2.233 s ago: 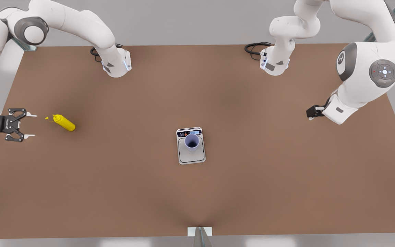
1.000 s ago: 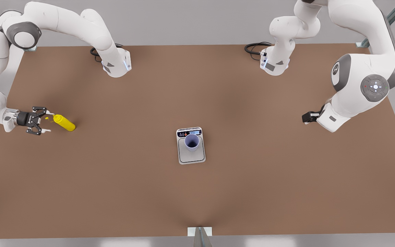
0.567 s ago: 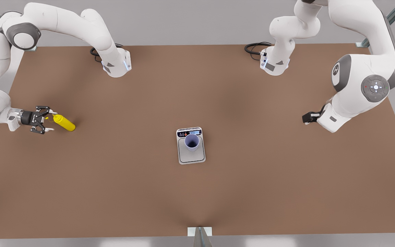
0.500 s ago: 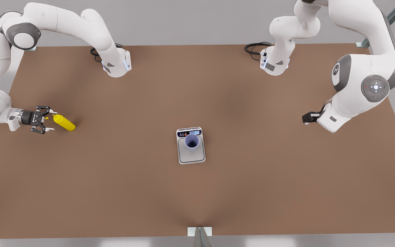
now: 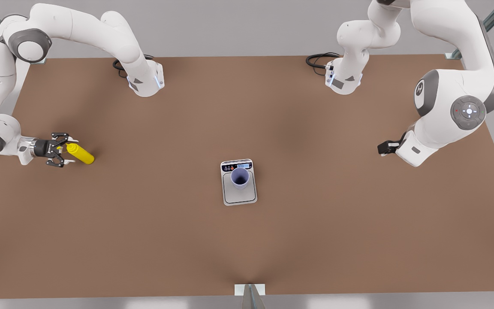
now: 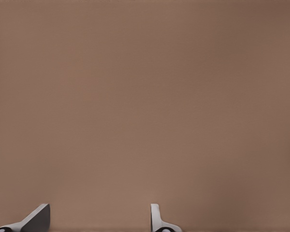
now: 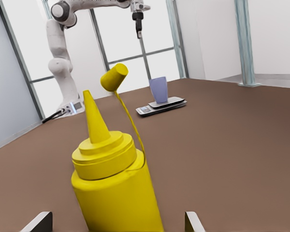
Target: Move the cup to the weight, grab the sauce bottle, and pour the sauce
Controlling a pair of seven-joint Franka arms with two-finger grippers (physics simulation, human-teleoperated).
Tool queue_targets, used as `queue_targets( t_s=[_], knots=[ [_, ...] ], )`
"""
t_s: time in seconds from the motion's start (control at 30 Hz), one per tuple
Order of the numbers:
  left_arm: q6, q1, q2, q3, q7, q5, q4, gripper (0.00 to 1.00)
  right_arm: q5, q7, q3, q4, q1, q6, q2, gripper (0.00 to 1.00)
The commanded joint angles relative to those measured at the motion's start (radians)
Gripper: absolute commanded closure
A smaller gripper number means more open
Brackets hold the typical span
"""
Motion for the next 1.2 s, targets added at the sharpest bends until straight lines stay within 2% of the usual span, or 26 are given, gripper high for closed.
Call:
queue_targets(
  t_s=[0.0, 0.77, 0.8, 0.83, 0.87, 0.97, 1.17],
  knots=[
    [0.0, 0.0, 0.001, 0.0, 0.0, 0.0, 0.0, 0.0, 0.0, 0.0, 0.001, 0.0, 0.0, 0.0, 0.0, 0.0],
    [0.002, 0.0, 0.007, 0.0, 0.0, 0.0, 0.0, 0.0, 0.002, -0.02, 0.004, -0.068, 0.014, 0.051, -0.008, 0.0],
    [0.002, 0.0, 0.007, 0.0, 0.0, 0.0, 0.0, 0.0, 0.002, -0.02, 0.01, -0.068, 0.015, 0.051, -0.009, 0.02],
    [0.002, 0.0, 0.007, 0.0, 0.0, 0.0, 0.001, 0.0, 0.002, -0.02, 0.01, -0.071, 0.015, 0.052, -0.009, 0.11],
    [0.002, 0.0, 0.007, 0.0, 0.0, 0.0, 0.0, 0.0, 0.002, -0.02, 0.01, -0.071, 0.015, 0.057, -0.009, 0.35],
    [0.002, 0.0, 0.007, 0.0, 0.0, 0.0, 0.0, 0.0, 0.002, -0.022, 0.01, -0.071, 0.015, 0.058, -0.009, 0.41],
    [0.002, 0.0, 0.008, 0.0, 0.0, 0.0, 0.0, 0.0, 0.002, -0.022, 0.01, -0.071, 0.015, 0.058, -0.009, 0.43]
  ],
)
